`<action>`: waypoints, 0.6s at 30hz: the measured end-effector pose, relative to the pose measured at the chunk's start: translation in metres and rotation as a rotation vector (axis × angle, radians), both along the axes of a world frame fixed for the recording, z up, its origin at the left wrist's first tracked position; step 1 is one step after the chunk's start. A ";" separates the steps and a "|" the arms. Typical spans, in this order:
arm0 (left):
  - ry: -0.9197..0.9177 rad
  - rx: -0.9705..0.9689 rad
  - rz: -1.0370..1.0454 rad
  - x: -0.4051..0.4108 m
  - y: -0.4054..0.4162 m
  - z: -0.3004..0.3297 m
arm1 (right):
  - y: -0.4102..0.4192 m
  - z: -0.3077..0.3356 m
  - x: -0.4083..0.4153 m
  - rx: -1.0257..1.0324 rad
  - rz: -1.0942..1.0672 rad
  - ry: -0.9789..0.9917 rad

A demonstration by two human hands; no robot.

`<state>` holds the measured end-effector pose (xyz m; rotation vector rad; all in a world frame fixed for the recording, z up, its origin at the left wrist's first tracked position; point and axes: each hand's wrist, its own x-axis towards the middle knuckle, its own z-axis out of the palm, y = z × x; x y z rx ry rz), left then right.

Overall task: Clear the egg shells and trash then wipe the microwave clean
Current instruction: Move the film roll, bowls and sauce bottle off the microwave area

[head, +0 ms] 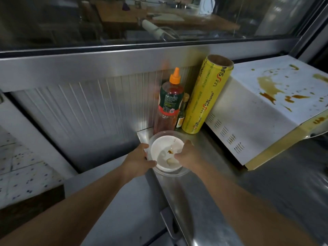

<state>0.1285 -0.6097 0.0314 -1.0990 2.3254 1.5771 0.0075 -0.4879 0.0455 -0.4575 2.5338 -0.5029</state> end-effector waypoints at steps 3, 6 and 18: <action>0.005 -0.005 -0.011 0.003 0.002 0.002 | 0.005 0.009 0.002 -0.052 -0.004 0.033; 0.033 -0.046 -0.038 0.011 0.004 0.006 | 0.015 0.024 0.004 -0.136 -0.037 0.057; 0.150 -0.079 -0.150 0.048 0.033 0.054 | 0.100 0.079 0.059 -0.204 -0.126 0.165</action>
